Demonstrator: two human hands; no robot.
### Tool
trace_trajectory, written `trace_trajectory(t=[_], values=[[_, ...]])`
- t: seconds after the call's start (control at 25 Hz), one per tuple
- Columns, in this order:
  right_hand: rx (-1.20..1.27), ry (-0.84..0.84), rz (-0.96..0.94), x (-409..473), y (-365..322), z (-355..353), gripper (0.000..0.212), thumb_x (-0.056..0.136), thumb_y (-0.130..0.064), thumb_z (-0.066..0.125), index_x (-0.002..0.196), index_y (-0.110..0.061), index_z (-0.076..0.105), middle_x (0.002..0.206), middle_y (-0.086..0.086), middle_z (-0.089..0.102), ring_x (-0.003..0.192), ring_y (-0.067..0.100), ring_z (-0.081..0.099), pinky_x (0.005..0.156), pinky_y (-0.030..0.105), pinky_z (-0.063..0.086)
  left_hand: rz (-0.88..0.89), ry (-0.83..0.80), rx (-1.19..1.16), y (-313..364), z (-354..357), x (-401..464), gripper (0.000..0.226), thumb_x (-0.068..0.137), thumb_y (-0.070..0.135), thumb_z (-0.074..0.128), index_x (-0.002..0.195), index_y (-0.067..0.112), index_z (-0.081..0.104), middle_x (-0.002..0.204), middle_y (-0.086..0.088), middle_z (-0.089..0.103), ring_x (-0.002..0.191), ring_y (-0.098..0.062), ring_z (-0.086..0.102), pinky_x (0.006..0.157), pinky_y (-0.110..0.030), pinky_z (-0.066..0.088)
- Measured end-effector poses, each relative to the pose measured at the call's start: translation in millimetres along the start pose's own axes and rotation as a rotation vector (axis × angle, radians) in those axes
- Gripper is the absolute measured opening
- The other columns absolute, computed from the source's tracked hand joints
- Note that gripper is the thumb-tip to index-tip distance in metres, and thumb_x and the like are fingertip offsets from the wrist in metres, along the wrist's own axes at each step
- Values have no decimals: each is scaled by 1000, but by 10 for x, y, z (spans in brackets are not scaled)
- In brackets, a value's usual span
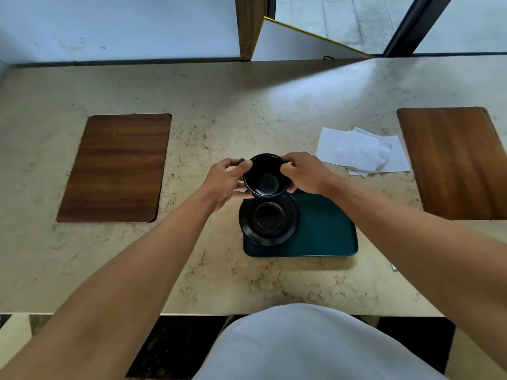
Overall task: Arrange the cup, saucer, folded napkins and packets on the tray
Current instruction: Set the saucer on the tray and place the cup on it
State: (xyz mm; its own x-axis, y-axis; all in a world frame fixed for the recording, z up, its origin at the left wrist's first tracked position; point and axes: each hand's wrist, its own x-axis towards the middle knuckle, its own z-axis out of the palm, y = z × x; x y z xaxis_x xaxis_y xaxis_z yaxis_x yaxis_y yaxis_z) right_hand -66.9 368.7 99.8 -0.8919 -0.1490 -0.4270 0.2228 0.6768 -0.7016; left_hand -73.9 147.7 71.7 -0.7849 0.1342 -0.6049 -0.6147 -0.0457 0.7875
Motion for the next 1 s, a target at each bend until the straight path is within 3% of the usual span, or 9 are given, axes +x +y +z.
trace_trajectory(t=[0.12,0.24,0.36,0.6,0.76,1.0], values=[[143,55,60,-107,67,93,31,100,-23,43,81,-3,59,81,15,73,79,27,75,92,49,56,29,38,-68,-105,2,-136,35,95,24,74,118,3,59,101,-23,74,85,-37,78,65,-47,63],[441,25,170,-195,127,228,36,107,-27,44,106,2,66,109,22,72,98,33,74,100,49,56,33,63,-110,-210,19,-249,34,96,24,73,117,3,57,97,-23,76,85,-37,78,64,-46,63],[572,-17,221,-305,194,337,35,110,-25,41,119,-2,66,117,22,72,106,31,72,97,45,60,12,84,-92,-333,82,-323,30,97,21,71,115,3,55,101,-25,74,84,-35,78,63,-44,63],[506,79,259,-374,315,490,36,110,-28,38,115,-9,69,110,13,73,101,28,73,86,47,64,-45,72,-35,-498,126,-385,37,97,16,71,122,-4,52,105,-31,72,86,-39,77,70,-42,65],[474,90,293,-363,371,602,40,111,-29,38,110,-4,68,105,15,74,98,29,73,87,49,63,-60,78,-14,-562,98,-393,35,95,14,73,119,-5,55,105,-30,72,83,-37,78,64,-37,64],[331,93,246,-379,447,659,46,111,-33,37,107,1,67,107,22,72,96,33,74,86,50,63,-54,80,63,-670,3,-374,26,91,13,77,108,-7,70,100,-23,77,85,-37,78,71,-39,65]])
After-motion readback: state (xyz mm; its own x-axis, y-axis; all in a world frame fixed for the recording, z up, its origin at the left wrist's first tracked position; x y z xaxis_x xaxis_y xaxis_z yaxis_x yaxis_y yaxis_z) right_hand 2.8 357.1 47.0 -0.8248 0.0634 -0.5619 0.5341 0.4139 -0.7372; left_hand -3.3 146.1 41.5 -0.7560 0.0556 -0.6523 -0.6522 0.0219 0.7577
